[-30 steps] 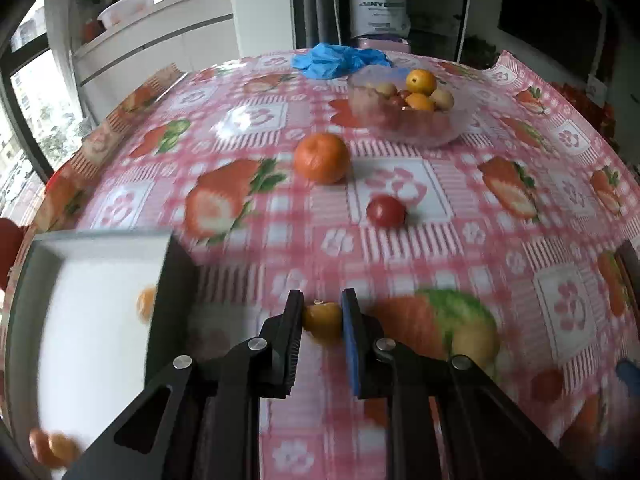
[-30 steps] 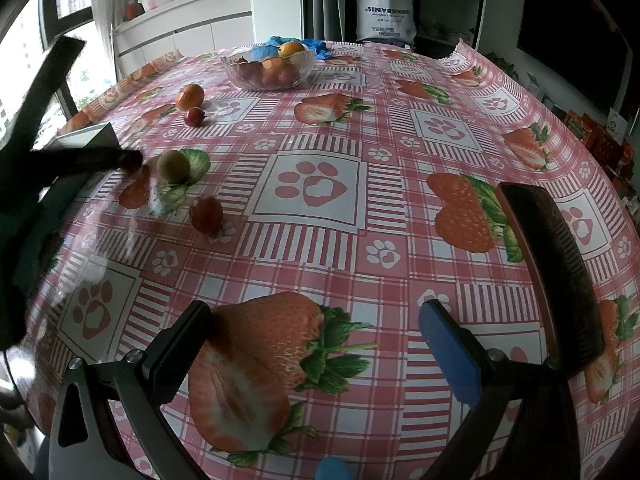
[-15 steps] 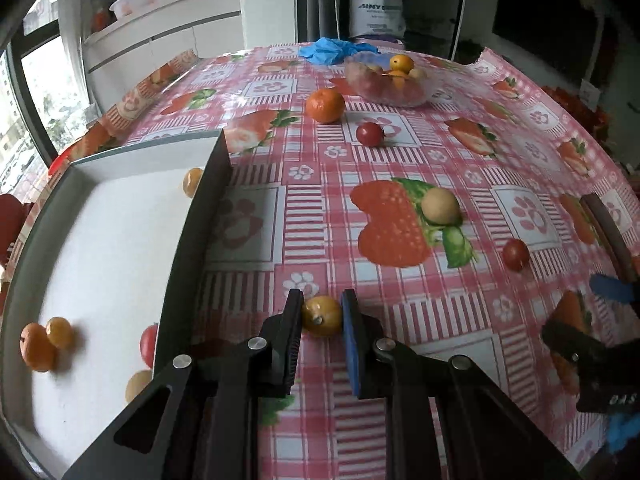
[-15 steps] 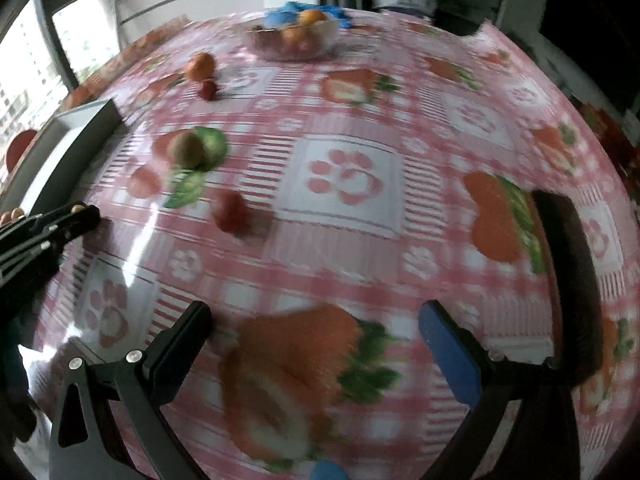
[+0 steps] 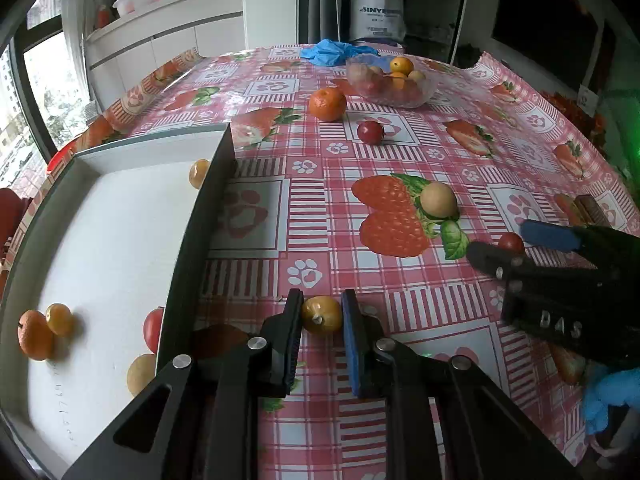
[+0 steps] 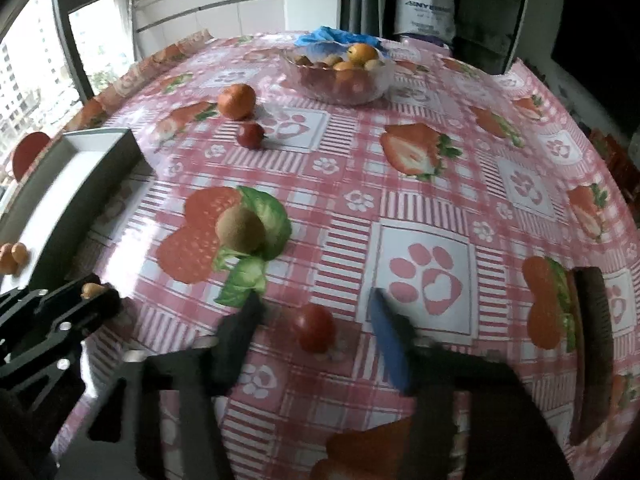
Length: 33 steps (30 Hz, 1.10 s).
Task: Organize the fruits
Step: 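Grasp a red tomato with the right tool while the left tool holds the yellow fruit, then carry yellow fruit and tomato over the white tray and open both tools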
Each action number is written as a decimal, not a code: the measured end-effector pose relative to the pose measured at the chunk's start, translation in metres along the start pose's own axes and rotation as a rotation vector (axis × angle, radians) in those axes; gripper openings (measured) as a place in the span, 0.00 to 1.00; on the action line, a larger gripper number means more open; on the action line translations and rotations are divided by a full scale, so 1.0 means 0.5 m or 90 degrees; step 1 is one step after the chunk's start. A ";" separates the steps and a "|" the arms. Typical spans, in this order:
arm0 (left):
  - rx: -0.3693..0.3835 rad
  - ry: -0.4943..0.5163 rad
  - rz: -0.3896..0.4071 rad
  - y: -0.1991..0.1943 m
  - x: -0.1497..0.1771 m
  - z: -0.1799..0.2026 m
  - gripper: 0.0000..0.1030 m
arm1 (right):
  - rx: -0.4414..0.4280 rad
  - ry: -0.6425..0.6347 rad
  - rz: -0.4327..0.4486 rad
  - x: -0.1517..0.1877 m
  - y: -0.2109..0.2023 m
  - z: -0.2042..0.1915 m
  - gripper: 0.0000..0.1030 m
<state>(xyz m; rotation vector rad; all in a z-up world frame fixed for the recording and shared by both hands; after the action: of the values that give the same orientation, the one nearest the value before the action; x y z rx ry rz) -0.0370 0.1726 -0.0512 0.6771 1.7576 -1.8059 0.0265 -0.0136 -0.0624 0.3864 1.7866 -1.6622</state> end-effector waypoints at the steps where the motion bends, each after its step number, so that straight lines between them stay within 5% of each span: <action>1: 0.000 0.000 0.000 0.000 0.000 0.000 0.20 | -0.007 0.001 0.000 0.000 -0.002 -0.002 0.21; 17: 0.038 -0.046 -0.012 -0.021 0.007 -0.005 0.20 | -0.098 0.101 0.018 0.054 -0.097 0.026 0.21; 33: 0.043 -0.067 0.067 -0.139 -0.046 -0.066 0.20 | -0.113 0.112 0.033 0.047 -0.162 0.011 0.21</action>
<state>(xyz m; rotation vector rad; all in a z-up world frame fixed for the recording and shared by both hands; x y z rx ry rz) -0.0676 0.2072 0.0147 0.6760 1.5709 -1.8022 -0.0398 -0.0363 -0.0150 0.5063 2.0172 -1.4586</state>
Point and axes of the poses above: each gripper's, at about its wrist camera, not at the fingertips, and y roughly the way its jaws point, z to its right, x to its underside, the point moved 7 cm from there along y, roughly the way its jaws point, and after that the axes turned 8 degrees about z, right-handed, at the moved point
